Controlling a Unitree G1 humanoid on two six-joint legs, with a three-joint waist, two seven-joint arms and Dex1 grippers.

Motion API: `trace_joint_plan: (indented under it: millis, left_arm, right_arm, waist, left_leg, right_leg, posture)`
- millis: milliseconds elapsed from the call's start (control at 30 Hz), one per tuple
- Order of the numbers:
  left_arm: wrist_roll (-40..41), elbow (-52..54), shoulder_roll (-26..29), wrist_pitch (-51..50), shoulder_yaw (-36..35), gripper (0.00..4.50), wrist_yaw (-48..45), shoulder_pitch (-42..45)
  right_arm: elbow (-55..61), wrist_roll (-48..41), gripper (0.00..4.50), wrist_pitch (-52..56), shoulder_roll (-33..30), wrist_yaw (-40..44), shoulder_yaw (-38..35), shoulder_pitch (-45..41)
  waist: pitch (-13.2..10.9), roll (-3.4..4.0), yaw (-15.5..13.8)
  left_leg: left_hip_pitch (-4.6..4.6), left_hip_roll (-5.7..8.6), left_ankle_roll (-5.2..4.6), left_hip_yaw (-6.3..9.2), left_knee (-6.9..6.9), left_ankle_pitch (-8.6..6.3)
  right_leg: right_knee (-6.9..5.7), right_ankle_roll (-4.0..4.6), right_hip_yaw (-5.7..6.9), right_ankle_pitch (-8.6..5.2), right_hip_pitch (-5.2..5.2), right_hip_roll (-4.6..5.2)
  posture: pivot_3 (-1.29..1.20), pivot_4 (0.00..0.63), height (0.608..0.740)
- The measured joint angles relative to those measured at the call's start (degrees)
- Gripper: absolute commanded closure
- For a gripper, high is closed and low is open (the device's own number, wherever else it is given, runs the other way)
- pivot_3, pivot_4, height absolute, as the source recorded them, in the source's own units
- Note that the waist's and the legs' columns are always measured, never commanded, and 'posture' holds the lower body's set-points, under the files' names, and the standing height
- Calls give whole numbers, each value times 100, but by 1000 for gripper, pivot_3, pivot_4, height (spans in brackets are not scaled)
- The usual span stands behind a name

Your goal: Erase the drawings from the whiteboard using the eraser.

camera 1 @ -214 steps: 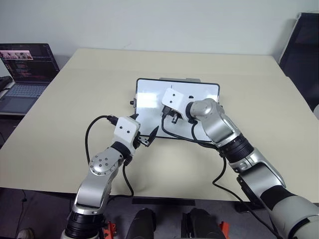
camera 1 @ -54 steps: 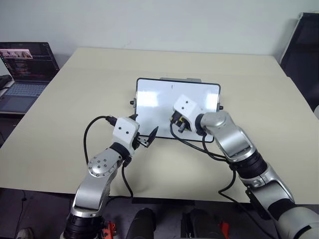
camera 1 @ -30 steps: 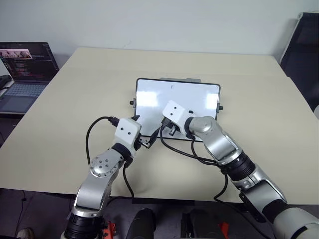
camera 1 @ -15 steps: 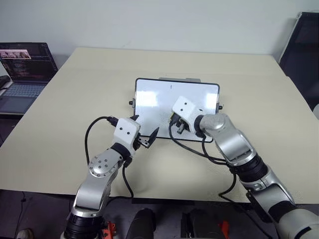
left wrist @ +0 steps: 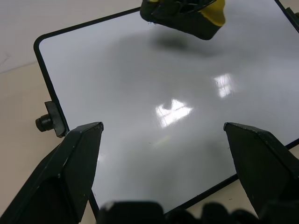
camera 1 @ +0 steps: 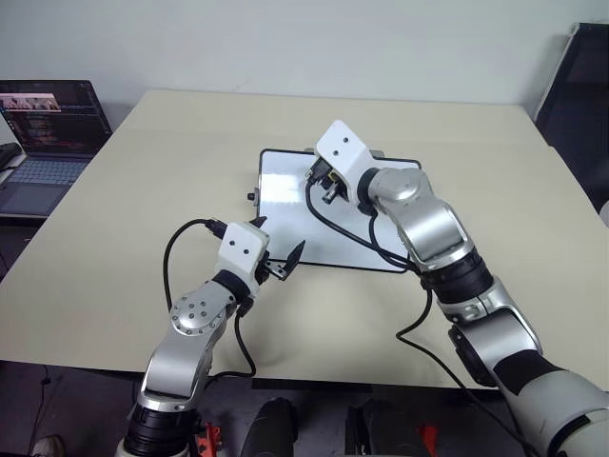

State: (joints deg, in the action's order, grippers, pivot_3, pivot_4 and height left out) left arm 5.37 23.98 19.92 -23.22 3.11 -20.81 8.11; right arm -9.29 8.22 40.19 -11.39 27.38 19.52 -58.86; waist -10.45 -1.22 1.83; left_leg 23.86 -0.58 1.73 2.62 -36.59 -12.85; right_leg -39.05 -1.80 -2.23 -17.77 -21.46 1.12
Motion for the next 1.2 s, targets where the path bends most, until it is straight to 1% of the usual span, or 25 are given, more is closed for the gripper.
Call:
trace_joint_plan:
  millis: [200,467,667,967,1200]
  left_arm:
    - [-2,2,-5,2,5,0,3,-12]
    - [-4,13,-6,2,6,0,15,-68]
    - [-3,14,-6,2,6,0,17,-72]
    - [-3,13,-10,2,5,0,20,-75]
    - [-3,16,-10,1,2,0,34,-96]
  right_arm:
    - [-1061,270,3416,-949,-3,-163,51,-386]
    - [-1571,521,3416,-1339,8,-163,105,-485]
    - [-1611,872,3416,-1449,-17,-143,303,-487]
    - [-1598,1057,3416,-1459,-49,41,382,-484]
    - [-1173,1089,3416,-1256,-94,343,427,-188]
  waist:
    - [0,0,0]
    - [0,0,-1]
    - [0,0,-1]
    - [0,0,-1]
    - [0,0,-3]
  left_leg:
    - [0,-1,0,-4,1,0]
    - [0,-1,0,-6,3,0]
    - [0,-1,0,-5,3,0]
    - [-1,-1,0,-4,2,0]
    - [-1,-1,0,-2,1,0]
  right_leg:
    - [0,0,-1,0,-2,0]
    - [0,0,-3,0,-3,0]
    - [-1,0,-3,0,-3,0]
    - [-2,0,-2,0,-1,0]
    - [-3,0,-3,0,0,1]
  posture:
    - [0,150,740]
    - [0,150,740]
    - [0,150,740]
    - [0,150,740]
    - [0,150,740]
